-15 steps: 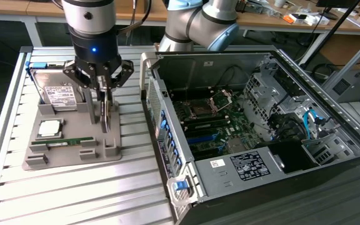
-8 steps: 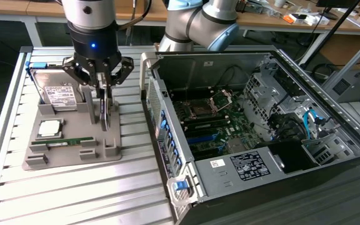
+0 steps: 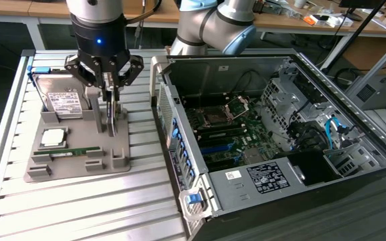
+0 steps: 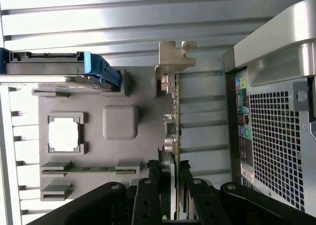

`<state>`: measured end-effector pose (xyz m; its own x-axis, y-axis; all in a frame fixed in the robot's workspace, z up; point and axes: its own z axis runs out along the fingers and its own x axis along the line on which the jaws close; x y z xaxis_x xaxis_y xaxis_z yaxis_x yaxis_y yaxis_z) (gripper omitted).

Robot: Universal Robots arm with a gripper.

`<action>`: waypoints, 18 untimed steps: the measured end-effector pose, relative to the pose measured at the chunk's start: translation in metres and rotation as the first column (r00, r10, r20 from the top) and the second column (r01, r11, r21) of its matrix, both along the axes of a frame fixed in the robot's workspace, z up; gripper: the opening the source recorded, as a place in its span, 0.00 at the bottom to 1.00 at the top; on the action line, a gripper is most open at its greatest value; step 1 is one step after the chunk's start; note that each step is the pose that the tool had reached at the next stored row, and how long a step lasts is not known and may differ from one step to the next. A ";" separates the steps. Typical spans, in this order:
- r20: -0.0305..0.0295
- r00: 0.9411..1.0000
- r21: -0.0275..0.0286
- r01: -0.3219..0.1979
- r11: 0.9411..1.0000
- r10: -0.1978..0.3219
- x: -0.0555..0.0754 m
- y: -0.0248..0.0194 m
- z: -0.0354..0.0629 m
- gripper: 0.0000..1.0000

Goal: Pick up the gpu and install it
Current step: 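Pick up the gpu and move the gpu toward the slot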

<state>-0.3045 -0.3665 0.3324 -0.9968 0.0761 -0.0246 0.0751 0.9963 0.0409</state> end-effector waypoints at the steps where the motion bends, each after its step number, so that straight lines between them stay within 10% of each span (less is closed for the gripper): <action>1: 0.000 1.000 0.000 0.000 1.000 0.000 0.000 0.0000 0.0012 0.27; 18: 0.000 1.000 0.000 0.000 1.000 0.000 0.000 0.0000 0.0251 0.27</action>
